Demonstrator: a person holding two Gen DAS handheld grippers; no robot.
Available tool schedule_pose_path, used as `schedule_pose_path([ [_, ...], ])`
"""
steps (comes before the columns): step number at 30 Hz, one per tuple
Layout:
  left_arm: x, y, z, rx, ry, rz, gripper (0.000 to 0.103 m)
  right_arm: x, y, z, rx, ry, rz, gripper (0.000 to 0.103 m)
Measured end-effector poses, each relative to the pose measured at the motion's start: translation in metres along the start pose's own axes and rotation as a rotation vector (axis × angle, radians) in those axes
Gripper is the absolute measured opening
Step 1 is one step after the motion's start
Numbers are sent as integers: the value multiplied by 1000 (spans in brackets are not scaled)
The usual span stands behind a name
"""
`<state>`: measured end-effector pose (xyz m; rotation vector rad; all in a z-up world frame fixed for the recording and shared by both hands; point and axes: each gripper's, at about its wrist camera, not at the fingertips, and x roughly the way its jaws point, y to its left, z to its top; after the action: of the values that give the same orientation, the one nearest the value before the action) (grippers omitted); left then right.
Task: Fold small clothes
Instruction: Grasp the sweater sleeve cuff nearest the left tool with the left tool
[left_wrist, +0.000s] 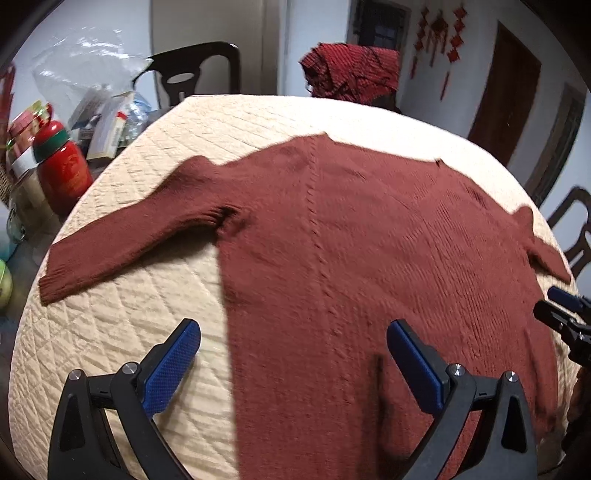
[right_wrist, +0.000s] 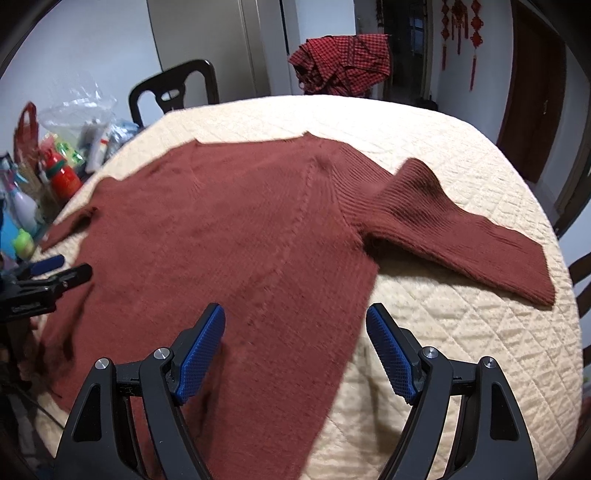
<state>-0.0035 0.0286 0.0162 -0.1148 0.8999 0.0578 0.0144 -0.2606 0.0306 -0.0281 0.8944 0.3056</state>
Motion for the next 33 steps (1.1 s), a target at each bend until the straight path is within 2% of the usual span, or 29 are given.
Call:
schedule_pose_path([
  [4, -4, 26, 6, -61, -24, 32, 100, 3, 6, 8, -25, -1, 10, 79],
  [9, -4, 71, 8, -182, -45, 85, 94, 11, 11, 15, -38, 15, 20, 79],
  [16, -1, 127, 5, -324, -52, 185, 94, 21, 22, 21, -76, 34, 28, 79],
  [20, 5, 146, 6, -377, -48, 219, 94, 25, 24, 27, -84, 39, 30, 79],
  [22, 4, 157, 4, -408, -54, 213, 94, 26, 24, 30, -85, 37, 30, 79],
  [28, 14, 166, 13, -435, -69, 241, 92, 29, 24, 33, -73, 39, 36, 79],
  [30, 16, 167, 16, -431, -71, 292, 78, 29, 23, 32, -68, 40, 38, 79],
  [31, 15, 168, 17, -433, -72, 314, 74, 29, 22, 31, -63, 41, 41, 79],
  [33, 14, 171, 18, -437, -84, 333, 51, 29, 20, 29, -49, 44, 46, 79],
])
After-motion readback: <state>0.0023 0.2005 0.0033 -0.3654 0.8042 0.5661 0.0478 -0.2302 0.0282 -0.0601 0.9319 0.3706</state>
